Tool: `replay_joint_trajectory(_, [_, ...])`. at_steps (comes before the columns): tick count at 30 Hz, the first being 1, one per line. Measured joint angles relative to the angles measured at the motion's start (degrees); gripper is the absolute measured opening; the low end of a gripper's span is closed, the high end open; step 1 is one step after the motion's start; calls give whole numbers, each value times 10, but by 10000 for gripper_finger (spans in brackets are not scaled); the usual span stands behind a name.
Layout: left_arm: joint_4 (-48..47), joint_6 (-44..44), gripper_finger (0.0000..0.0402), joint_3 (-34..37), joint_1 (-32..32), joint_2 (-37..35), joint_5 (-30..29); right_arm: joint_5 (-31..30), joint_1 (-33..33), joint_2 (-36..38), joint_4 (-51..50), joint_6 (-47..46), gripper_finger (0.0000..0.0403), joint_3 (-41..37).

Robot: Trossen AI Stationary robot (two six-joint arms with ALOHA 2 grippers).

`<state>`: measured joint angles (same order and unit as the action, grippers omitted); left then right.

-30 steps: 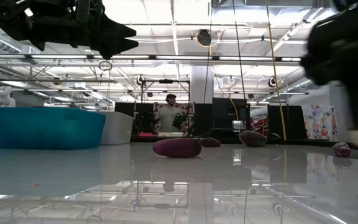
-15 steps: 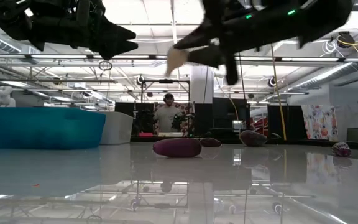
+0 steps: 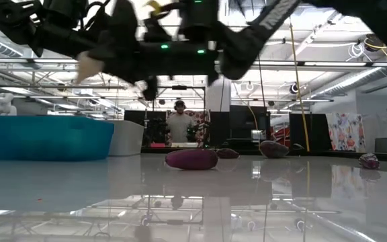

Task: Sort produce into baskets
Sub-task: Put the white garlic into the blue bin, then put the purple eggplant into the transparent bin

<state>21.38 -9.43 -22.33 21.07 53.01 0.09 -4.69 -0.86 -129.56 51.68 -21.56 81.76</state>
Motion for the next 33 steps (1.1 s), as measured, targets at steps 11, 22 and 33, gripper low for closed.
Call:
replay_joint_trajectory(11, [-16, 0, 271, 0, 15, 0, -7, 47, 2, -105, -248, 53, 106, 202])
replay_joint_trajectory(22, [9, 33, 271, 0, 15, 0, -41, 48, 1, -79, -425, 92, 210, 264])
replay_joint_trajectory(33, [0, 91, 271, 0, 12, 0, -36, 48, -6, -22, -517, 106, 249, 268])
